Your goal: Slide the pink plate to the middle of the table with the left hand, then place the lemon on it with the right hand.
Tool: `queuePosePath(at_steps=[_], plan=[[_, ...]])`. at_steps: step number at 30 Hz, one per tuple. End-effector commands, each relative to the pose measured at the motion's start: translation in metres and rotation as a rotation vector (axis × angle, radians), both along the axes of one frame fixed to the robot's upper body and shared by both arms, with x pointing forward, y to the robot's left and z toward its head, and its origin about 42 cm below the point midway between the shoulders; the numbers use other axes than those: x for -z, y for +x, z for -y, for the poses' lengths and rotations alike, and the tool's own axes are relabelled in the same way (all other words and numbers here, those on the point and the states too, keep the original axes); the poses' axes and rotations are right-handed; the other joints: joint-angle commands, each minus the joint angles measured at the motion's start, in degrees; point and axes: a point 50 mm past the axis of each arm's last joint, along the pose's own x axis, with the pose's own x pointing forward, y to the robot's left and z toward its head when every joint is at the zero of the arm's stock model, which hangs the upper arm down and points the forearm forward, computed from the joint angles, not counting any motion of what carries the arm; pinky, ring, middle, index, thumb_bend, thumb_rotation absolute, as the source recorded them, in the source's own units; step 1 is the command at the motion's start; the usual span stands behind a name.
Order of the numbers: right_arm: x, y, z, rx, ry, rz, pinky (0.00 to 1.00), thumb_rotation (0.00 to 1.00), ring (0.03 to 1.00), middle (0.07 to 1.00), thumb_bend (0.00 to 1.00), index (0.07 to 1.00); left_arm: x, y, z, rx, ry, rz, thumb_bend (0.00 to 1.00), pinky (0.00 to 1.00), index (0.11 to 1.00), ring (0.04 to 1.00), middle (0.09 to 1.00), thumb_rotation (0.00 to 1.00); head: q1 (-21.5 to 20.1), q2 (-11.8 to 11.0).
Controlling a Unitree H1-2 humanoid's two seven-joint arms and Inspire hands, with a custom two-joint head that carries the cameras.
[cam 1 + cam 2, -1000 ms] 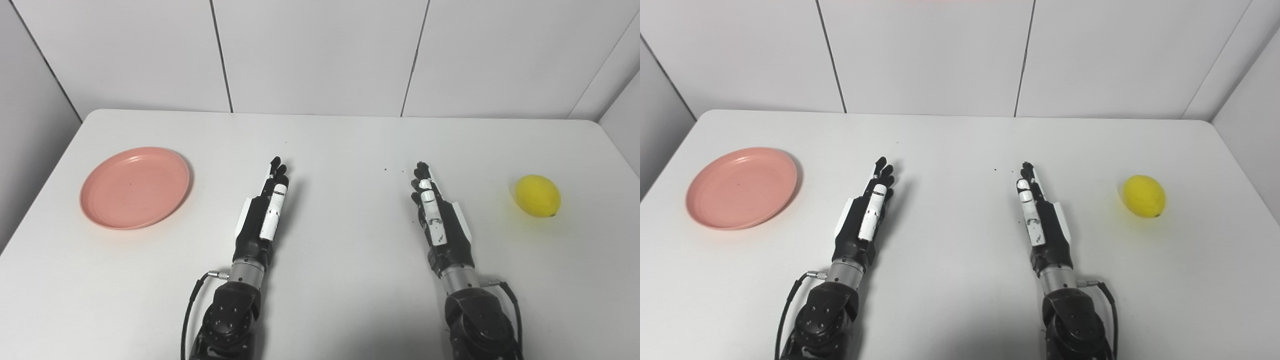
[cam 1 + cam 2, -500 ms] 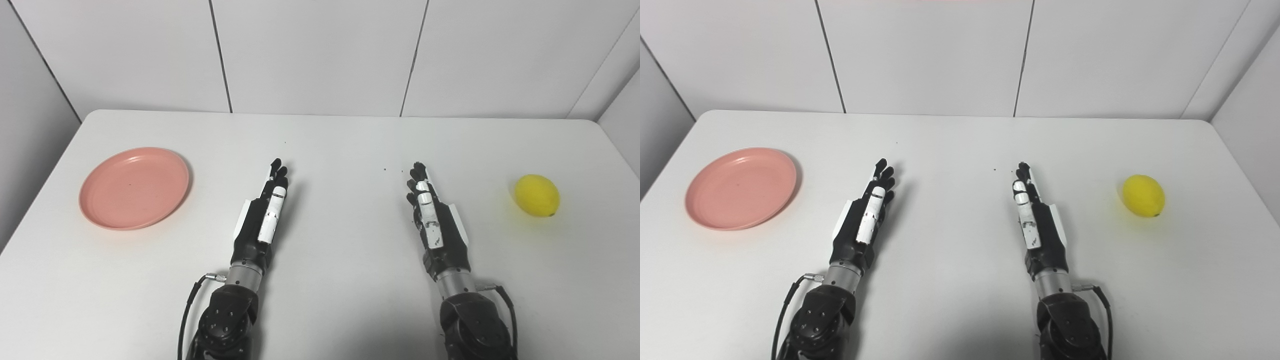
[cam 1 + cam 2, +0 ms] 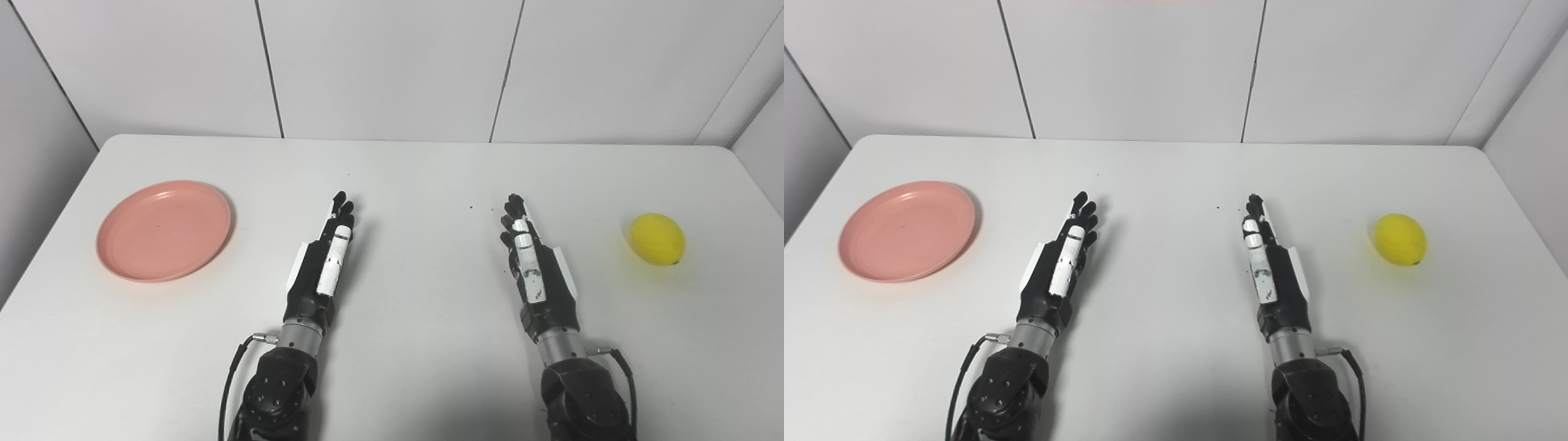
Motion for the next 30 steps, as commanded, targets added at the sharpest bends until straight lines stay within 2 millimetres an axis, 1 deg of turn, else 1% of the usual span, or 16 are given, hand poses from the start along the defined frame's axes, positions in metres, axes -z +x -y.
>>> queuePosePath(at_steps=[1, 8, 22, 30], plan=[[-0.0175, 0.0026, -0.0024, 0.006, 0.001, 0.078, 1.0, 0.99, 1.0, 0.99, 0.44, 0.981, -0.0131, 0.0012, 0.006, 0.006, -0.012, 0.072, 0.34, 1.0, 1.0, 1.0, 1.0, 1.0, 0.1, 0.0], [-0.0174, 0.002, -0.0019, 0.008, -0.023, 0.074, 1.0, 1.0, 1.0, 0.996, 0.45, 0.986, -0.0137, 0.0009, 0.0055, 0.012, -0.015, 0.065, 0.32, 1.0, 1.0, 1.0, 1.0, 1.0, -0.1, 0.3], [-0.0145, 0.0031, -0.0004, 0.002, -0.024, 0.037, 1.0, 1.0, 1.0, 1.0, 0.39, 0.983, -0.0131, 0.0018, 0.0057, 0.008, -0.04, 0.037, 0.32, 1.0, 1.0, 1.0, 1.0, 1.0, 0.0, -0.1], [-0.0123, 0.0036, -0.0004, 0.005, -0.015, 0.024, 1.0, 1.0, 1.0, 0.996, 0.4, 0.975, -0.012, 0.0022, 0.0053, 0.008, -0.033, 0.05, 0.33, 1.0, 1.0, 1.0, 1.0, 1.0, 0.2, -0.2]])
